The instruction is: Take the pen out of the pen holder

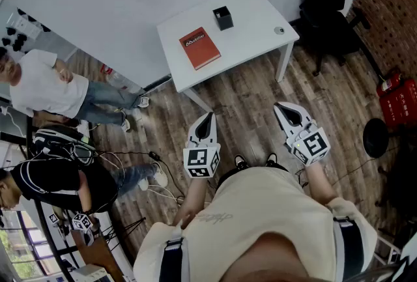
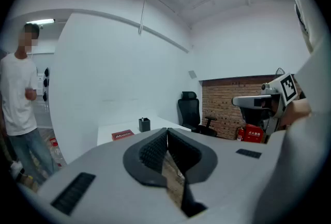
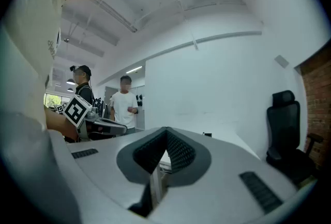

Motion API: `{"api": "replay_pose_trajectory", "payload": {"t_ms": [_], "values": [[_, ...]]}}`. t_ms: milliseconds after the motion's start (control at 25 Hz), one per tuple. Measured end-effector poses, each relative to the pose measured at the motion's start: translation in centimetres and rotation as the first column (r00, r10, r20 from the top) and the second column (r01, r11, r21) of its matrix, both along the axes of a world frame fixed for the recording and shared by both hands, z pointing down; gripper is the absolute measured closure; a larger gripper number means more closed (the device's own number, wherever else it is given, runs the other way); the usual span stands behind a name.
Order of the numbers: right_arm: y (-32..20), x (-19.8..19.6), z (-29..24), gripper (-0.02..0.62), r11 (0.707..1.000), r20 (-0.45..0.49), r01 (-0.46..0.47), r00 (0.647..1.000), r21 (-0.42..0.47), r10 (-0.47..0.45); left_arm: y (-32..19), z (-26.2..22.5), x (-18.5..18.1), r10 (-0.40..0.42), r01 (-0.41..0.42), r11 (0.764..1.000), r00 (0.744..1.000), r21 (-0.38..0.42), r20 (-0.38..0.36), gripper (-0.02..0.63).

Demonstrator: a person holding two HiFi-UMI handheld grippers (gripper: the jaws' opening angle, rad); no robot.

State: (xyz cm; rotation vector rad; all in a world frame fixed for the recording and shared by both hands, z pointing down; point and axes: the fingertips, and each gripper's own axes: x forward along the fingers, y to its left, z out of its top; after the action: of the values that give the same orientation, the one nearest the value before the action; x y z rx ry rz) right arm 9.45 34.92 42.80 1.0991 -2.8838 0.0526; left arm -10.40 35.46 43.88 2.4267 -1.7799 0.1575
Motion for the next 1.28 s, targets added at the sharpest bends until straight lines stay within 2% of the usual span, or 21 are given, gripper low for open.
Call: {"api": "replay_pose_trajectory", "payload": {"t_ms": [400,600,640,680,720,880,1080,1280], "values": [[0.1,-0.6,-1.1,0.588,0.998,-0.014,0.006,1.0,0.056,-0.006,0.0,0.0,-0.6,-0.002,0.002,1.0,1.0,0.017,-0.002,0.588],[-0.3,-1.3,-1.1,0.588,0.999,-0.02,0.015,1.0,0.045,-0.014,-0.6,-0.4,-0.8,0.017,-0.017,0.999,1.0,0.044,-0.001,0.583],[-0.4,-1.4,-1.1,0.588,0.999,-0.021,0.015,1.0,0.044,-0.014,-0.7,-0.6,-0.8,0.021,-0.021,0.998,1.0,0.051,-0.003,0.561],[-0.4,-1.4,-1.0,0.588,0.999,-0.023,0.015,1.0,0.042,-0.015,-0.9,-0.6,-0.8,0.028,-0.028,0.998,1.0,0.052,-0.008,0.423],[-0.4,-1.4,-0.9,0.588,0.999,-0.026,0.016,1.0,0.038,-0.015,-1.0,-0.6,-0.6,0.039,-0.038,0.998,0.999,0.047,-0.013,0.368],[-0.6,-1.6,-0.4,0.588,1.0,-0.033,0.01,0.999,0.02,-0.009,-1.1,-0.5,0.0,0.077,-0.077,0.996,0.997,0.049,-0.006,0.368],[-1.6,-2.7,-0.1,0.588,1.0,-0.032,-0.003,0.999,0.008,0.003,-1.8,-0.7,-0.9,0.086,-0.084,0.994,0.996,0.067,-0.024,0.37],[-1.9,-3.8,0.3,0.588,0.999,-0.066,-0.035,0.997,-0.018,0.034,-2.5,0.9,-2.2,0.1,-0.098,0.995,0.993,0.034,-0.057,0.37]]}}
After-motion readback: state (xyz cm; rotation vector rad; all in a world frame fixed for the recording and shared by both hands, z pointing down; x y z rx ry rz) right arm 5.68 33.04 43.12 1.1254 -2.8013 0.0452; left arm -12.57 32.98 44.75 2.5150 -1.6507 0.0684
